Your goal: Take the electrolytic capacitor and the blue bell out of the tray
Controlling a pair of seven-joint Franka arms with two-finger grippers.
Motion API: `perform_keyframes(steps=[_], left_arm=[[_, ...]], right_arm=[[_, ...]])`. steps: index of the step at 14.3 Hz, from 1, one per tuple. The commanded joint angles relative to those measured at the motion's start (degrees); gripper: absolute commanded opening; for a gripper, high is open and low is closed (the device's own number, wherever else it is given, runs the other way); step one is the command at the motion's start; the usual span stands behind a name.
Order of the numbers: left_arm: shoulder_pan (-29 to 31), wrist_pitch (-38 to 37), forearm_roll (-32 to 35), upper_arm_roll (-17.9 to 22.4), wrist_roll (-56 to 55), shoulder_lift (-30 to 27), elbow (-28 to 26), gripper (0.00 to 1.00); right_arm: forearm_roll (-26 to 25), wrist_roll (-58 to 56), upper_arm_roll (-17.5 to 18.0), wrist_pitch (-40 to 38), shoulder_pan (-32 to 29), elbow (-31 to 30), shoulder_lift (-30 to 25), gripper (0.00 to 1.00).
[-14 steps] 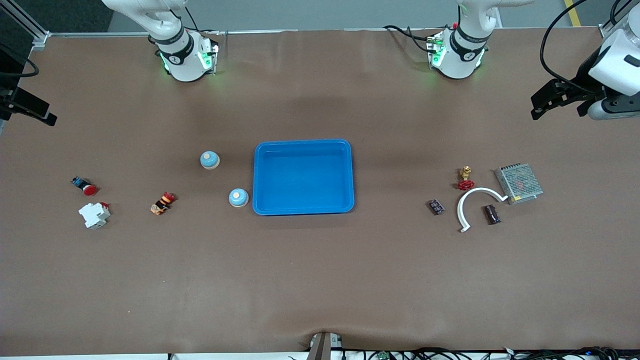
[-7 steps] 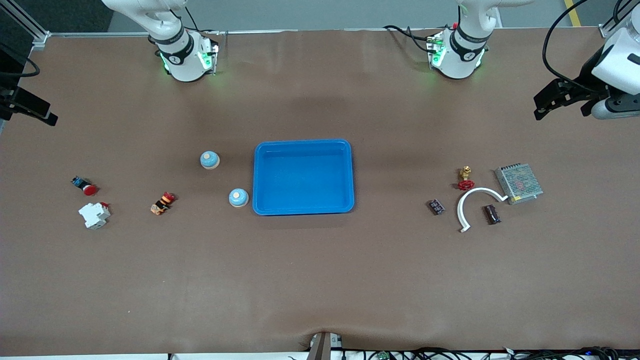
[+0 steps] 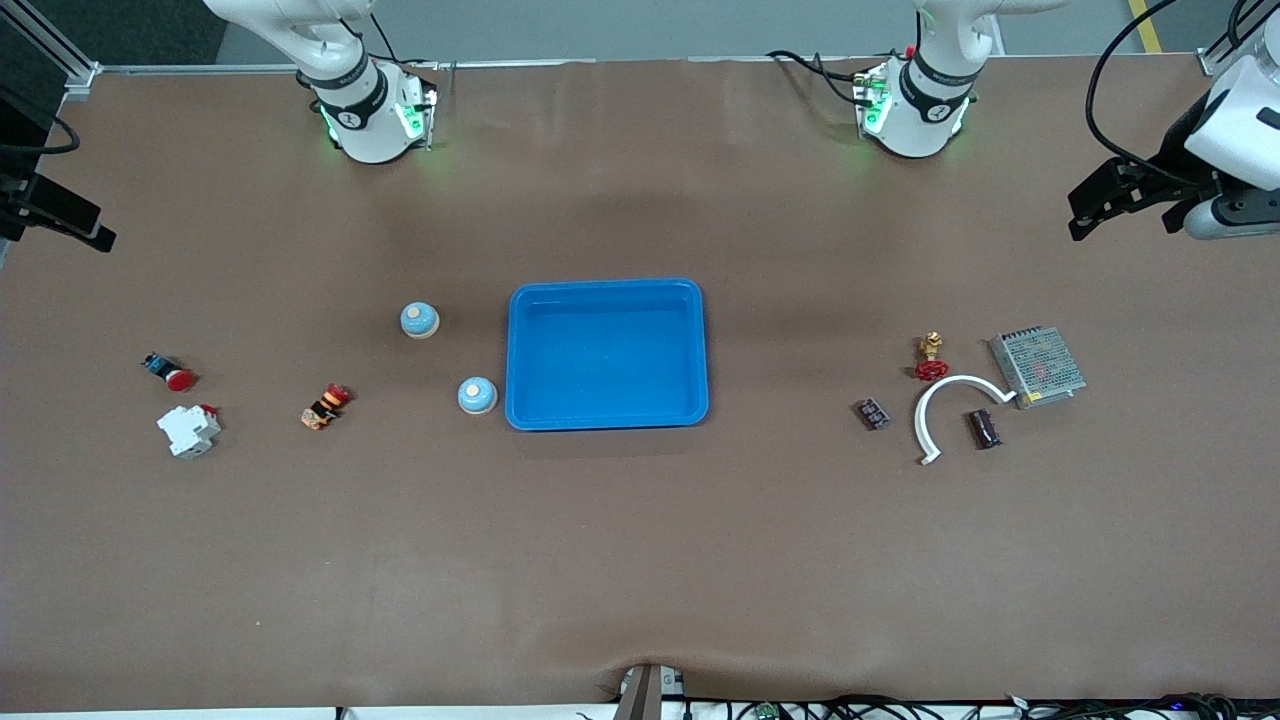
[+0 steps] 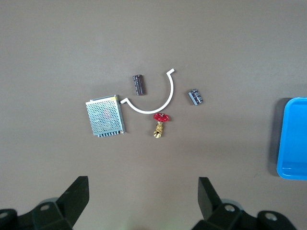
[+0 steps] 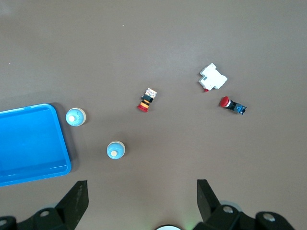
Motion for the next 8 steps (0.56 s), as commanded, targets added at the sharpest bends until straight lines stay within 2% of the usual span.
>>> perform_keyframes(steps=[1,8], left_arm=[[-0.24,-1.66,1.23,0.01,0.96,0.7,1.68,1.0],[-0.15,-1.66,1.23,0.01,0.96,0.96,1.95,1.0]], right_arm=[[0.39,0.47,0.1,-0.57,0.41,1.57,0.61,1.0],[0.48,0.38,0.1,-1.1,-0.02,1.48,0.61,1.0]])
